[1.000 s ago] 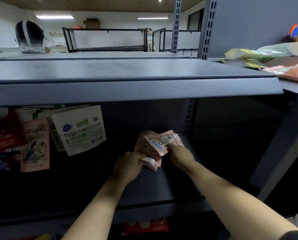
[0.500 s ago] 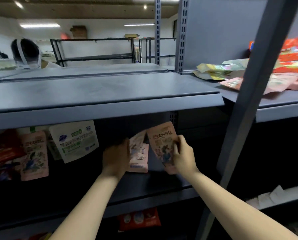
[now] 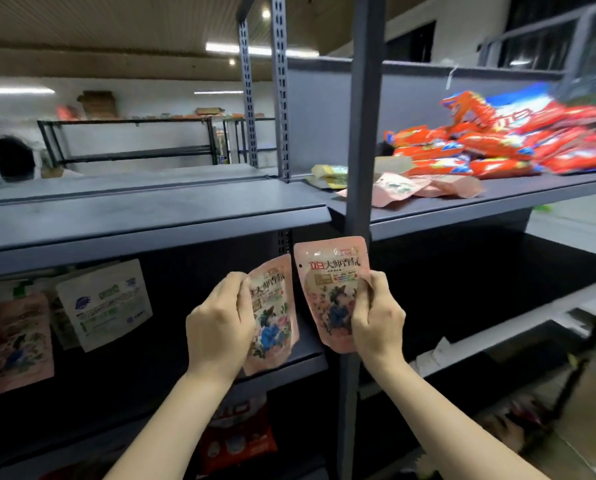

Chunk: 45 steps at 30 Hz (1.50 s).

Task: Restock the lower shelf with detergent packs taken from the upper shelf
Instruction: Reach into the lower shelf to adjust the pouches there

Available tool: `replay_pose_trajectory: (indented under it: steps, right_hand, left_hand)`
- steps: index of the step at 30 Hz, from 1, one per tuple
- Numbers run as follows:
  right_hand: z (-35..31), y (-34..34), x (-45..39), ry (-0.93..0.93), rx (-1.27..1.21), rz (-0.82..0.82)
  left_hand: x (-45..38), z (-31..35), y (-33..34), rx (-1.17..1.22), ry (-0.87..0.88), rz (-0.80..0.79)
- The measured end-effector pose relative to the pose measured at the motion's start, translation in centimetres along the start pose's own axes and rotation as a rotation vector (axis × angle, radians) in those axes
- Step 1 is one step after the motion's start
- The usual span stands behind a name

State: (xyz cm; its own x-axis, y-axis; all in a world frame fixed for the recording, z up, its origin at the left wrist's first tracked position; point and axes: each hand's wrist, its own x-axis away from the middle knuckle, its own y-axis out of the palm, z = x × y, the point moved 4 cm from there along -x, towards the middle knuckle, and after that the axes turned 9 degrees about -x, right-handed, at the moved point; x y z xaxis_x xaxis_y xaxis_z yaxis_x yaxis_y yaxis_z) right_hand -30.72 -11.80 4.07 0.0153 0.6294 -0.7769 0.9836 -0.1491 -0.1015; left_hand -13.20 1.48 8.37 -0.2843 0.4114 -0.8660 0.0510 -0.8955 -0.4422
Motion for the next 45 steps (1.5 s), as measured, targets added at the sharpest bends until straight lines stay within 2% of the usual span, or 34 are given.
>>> replay_pose_trajectory:
  steps: [4,8,11,17,21,26,29,33,37,42,44,45]
  right_hand:
    - [-0.9,-4.6,-2.8,-0.111,-0.022,0.107]
    - [-0.3,-8.3,-6.4,-0.175,-0.005,0.201]
    - [1.2,-10.2,-9.9,-0.065,-0.042,0.243]
    - [5.9,-11.8,-19.9,0.306,-0.144,0.22]
    - [8.8,-11.6,-26.5,0.381,-0.193,0.254]
    - [11.3,-9.6,-32.5,0.388,-0.248,0.243]
    - [12.9,-8.0,-34.1,0.385,-0.188,0.056]
    - [15.0,-6.8,-34.6,0.196,0.28,-0.29]
    - [16.3,-6.7,-33.5,0.182,0.243,-0.566]
    - [17.5,-8.0,-32.7,0.166,0.114,-0.61]
    - [17.9,-8.2,-32.5,0.147,0.119,-0.66]
    - [18.1,-8.2,-32.4,0.144,0.109,-0.682]
  left_hand:
    - [-2.2,4.0,-1.3,0.065,0.037,0.095]
    - [-4.4,7.7,-1.3,0.167,0.04,0.116]
    - [-5.8,10.6,-0.2,0.216,0.045,0.122]
    - [-9.5,16.4,3.1,0.253,0.085,0.195]
    - [-11.8,19.3,6.0,0.189,0.092,0.232]
    - [-13.1,21.3,8.9,0.097,0.032,0.316]
    - [-14.5,22.5,10.2,0.09,-0.023,0.373]
    - [-17.4,24.4,11.7,0.087,-0.103,0.448]
    - [-21.2,25.3,13.5,0.111,-0.22,0.497]
    - [-24.3,23.6,17.2,0.166,-0.535,0.481]
    - [-24.6,22.5,19.3,0.149,-0.668,0.368]
    - [-24.6,21.8,20.5,0.106,-0.735,0.263]
